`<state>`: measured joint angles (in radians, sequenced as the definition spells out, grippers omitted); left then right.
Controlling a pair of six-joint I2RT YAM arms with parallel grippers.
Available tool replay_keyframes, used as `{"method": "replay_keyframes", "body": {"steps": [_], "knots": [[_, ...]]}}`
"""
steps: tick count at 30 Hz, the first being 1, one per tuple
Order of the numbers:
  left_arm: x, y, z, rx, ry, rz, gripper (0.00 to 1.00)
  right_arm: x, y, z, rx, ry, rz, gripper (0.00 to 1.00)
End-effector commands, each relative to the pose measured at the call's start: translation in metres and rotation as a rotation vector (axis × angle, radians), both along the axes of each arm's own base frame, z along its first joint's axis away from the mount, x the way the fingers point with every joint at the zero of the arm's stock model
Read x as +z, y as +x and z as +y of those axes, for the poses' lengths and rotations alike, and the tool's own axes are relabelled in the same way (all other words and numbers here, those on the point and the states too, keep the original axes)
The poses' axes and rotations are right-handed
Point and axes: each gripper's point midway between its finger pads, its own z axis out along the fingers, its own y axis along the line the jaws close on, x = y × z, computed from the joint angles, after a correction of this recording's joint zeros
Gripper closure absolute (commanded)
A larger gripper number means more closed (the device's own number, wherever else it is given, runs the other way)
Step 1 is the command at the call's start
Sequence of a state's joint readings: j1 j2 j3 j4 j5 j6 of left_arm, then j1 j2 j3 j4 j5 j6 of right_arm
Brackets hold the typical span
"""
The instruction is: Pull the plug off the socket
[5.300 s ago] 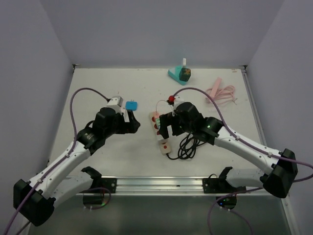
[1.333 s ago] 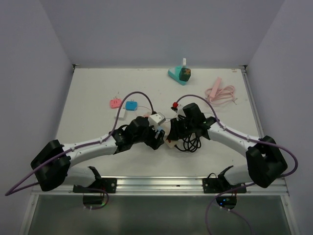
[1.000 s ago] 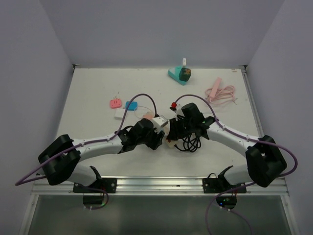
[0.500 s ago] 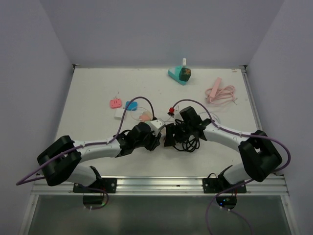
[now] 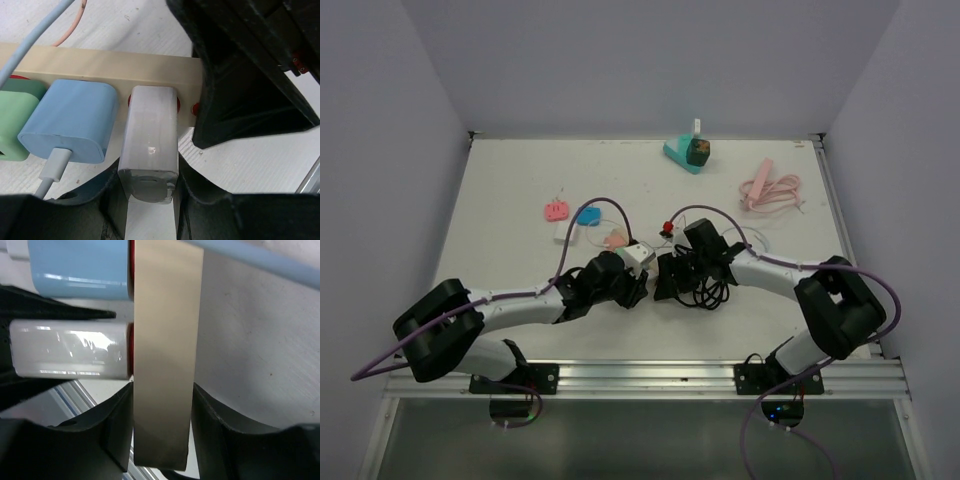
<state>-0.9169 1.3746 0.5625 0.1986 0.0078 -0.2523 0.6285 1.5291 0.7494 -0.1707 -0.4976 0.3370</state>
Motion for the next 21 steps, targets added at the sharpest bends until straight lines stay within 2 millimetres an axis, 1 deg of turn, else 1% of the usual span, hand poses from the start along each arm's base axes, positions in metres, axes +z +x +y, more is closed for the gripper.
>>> {"method": "replay_keyframes", "body": {"steps": [1, 2, 3, 5, 6, 8, 9, 10, 14, 15, 16, 21], "knots": [[0.058, 0.016, -0.025, 0.009, -0.205, -0.094, 0.98, 0.017, 0.018, 0.014, 0.011, 0.036, -0.052, 0.52], [0.06, 0.016, -0.026, 0.008, -0.208, -0.096, 1.0, 0.016, 0.021, 0.012, 0.001, 0.022, -0.058, 0.57], [0.061, 0.016, -0.026, 0.008, -0.203, -0.092, 1.0, 0.015, 0.021, 0.011, 0.002, 0.011, -0.061, 0.71], [0.068, 0.016, -0.025, 0.007, -0.208, -0.1, 1.0, 0.017, 0.023, 0.008, -0.011, -0.002, -0.077, 0.86], [0.071, 0.016, -0.024, 0.008, -0.206, -0.1, 1.0, 0.018, 0.023, 0.006, -0.015, -0.011, -0.079, 1.0], [0.078, 0.015, -0.022, 0.013, -0.21, -0.109, 1.0, 0.021, 0.026, 0.002, -0.034, -0.029, -0.099, 1.0], [0.081, 0.014, -0.02, 0.013, -0.205, -0.108, 1.0, 0.02, 0.029, -0.005, -0.054, -0.062, -0.109, 1.0], [0.091, 0.015, -0.018, 0.021, -0.217, -0.123, 1.0, 0.02, 0.031, -0.009, -0.067, -0.082, -0.116, 1.0], [0.112, 0.011, -0.01, 0.027, -0.229, -0.142, 1.0, 0.019, 0.041, -0.026, -0.141, -0.141, -0.126, 1.0], [0.115, 0.013, -0.005, 0.05, -0.221, -0.151, 1.0, 0.019, 0.046, -0.034, -0.175, -0.164, -0.13, 1.0], [0.122, 0.011, -0.002, 0.054, -0.233, -0.163, 1.0, 0.019, 0.047, -0.037, -0.184, -0.173, -0.132, 1.0], [0.136, 0.005, 0.004, 0.068, -0.263, -0.145, 1.0, 0.021, 0.061, -0.052, -0.264, -0.211, -0.137, 1.0]]}}
